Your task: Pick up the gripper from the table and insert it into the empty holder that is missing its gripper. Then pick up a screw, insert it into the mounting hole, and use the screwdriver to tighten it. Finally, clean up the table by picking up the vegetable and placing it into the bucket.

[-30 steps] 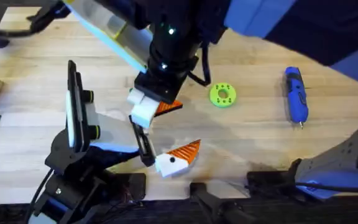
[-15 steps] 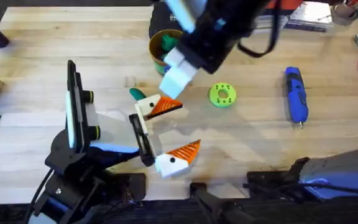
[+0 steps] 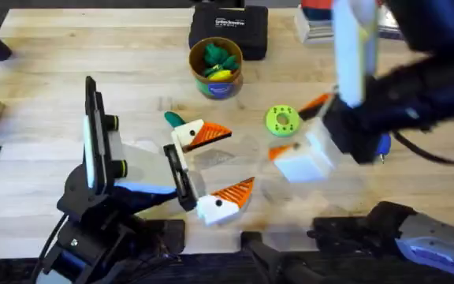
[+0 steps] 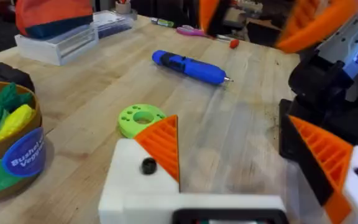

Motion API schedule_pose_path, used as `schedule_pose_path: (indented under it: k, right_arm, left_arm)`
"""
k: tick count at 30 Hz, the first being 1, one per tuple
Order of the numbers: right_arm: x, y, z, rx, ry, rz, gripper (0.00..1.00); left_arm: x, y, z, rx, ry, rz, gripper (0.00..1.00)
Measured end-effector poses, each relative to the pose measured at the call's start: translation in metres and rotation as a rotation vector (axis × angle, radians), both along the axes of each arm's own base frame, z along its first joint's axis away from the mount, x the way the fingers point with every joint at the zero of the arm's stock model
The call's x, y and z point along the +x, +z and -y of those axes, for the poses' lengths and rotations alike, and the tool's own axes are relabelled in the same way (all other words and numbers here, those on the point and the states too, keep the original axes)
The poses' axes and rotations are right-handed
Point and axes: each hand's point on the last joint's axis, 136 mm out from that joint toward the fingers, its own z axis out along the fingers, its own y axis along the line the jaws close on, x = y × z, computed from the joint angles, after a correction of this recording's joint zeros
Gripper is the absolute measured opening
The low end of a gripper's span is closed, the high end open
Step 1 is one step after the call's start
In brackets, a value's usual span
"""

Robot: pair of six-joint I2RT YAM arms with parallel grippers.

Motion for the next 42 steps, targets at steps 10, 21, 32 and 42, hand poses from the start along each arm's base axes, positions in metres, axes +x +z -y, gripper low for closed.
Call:
schedule_pose_path:
  k: [10, 21, 32, 42]
  right_arm:
    - [-0.048, 0.03, 0.017, 0.18, 0.064, 0.085, 0.994]
    - [-0.063, 0.017, 0.027, 0.114, 0.132, 0.049, 0.993]
    - [-0.058, 0.015, 0.031, 0.09, 0.121, 0.069, 0.993]
    - [0.037, -0.027, 0.111, -0.208, -0.458, -0.011, 0.994]
  left_arm:
    - [0.0, 0.0, 0.0, 0.0, 0.0, 0.0, 0.985]
    - [0.0, 0.0, 0.0, 0.0, 0.0, 0.001, 0.438]
    - [0.001, 0.0, 0.0, 0.003, 0.003, 0.008, 0.012]
    - [0.001, 0.0, 0.0, 0.003, 0.003, 0.008, 0.012]
